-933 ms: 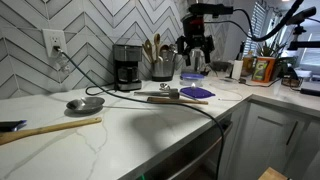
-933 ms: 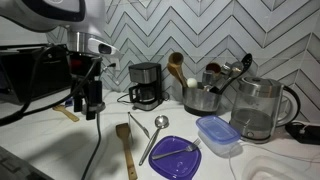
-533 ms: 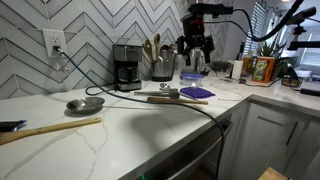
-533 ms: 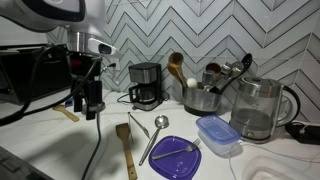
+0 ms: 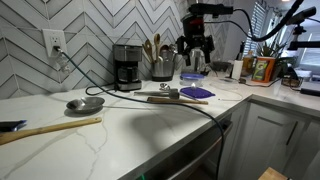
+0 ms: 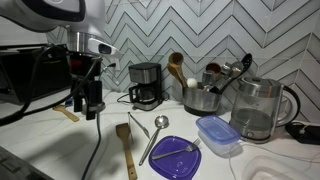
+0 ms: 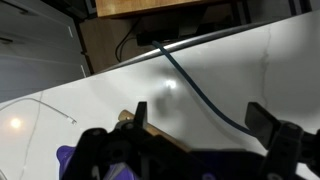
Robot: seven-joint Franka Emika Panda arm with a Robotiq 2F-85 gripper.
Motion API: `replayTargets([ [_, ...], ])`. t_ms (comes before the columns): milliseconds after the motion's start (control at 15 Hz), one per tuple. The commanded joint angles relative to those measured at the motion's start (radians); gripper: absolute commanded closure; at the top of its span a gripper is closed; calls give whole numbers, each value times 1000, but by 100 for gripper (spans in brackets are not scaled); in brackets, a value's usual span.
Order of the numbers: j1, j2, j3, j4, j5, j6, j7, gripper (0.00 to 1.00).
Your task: Put the silver serving spoon on the lunchbox with a light blue lid
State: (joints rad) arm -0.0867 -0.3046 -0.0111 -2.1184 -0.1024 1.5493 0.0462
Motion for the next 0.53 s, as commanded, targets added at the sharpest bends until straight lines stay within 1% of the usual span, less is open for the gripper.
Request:
replayTargets([
  [0, 13, 1, -11, 2, -3, -3, 3, 0],
  [200, 12, 13, -19, 18, 1, 20, -19, 0],
  [467, 0, 57, -36, 65, -29, 98, -38, 0],
])
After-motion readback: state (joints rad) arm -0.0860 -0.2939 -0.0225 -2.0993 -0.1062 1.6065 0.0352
